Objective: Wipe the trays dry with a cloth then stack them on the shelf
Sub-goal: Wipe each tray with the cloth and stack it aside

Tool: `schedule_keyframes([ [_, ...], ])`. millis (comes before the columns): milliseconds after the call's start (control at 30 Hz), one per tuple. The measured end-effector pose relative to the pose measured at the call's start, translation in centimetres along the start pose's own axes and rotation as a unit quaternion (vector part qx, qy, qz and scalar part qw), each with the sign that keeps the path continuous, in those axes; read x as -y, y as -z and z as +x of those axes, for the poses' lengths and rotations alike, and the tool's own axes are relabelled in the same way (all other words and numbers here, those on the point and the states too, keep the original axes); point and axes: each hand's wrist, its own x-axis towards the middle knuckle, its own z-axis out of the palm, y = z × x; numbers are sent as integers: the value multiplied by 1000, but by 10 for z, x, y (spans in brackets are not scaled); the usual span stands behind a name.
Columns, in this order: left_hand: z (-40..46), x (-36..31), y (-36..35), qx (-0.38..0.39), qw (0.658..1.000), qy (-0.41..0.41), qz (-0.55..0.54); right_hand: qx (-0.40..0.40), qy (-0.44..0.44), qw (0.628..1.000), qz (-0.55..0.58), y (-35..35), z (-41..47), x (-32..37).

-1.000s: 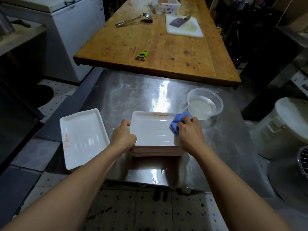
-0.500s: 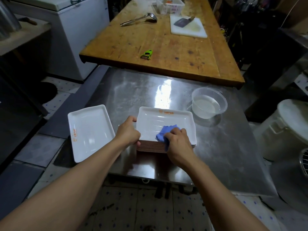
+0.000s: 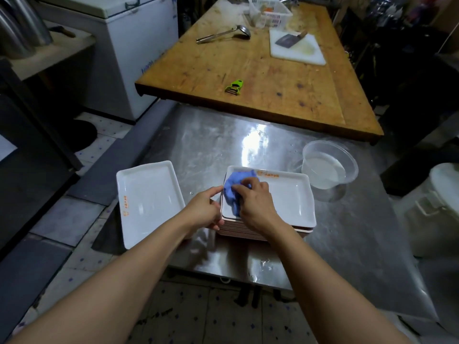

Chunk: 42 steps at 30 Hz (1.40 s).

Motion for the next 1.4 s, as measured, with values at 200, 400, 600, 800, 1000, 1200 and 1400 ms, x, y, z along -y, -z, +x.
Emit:
schedule_keyframes([
  [200, 1, 0, 5, 18, 1000, 10, 16, 9, -11, 1000, -1, 6, 19, 5],
  [400, 3, -1, 3, 6, 1000, 13, 22, 78, -10, 996, 33, 7, -3, 2],
  [600, 3, -4, 3, -3, 999, 27, 20, 142, 48, 989, 17, 15, -31, -2],
  [800, 3, -10, -8, -65, 995, 30, 62, 83, 50, 994, 51, 14, -43, -6],
  [1000, 5, -8, -20, -154, 960, -3, 235, 53, 13, 998, 43, 22, -63, -28],
  [1200, 7, -10, -19, -162, 948, -20, 273, 12, -62, 998, -16, 35, -82, -67],
  [1400, 11, -14, -21, -174, 934, -38, 309, 6, -66, 989, -131, 46, -76, -89],
])
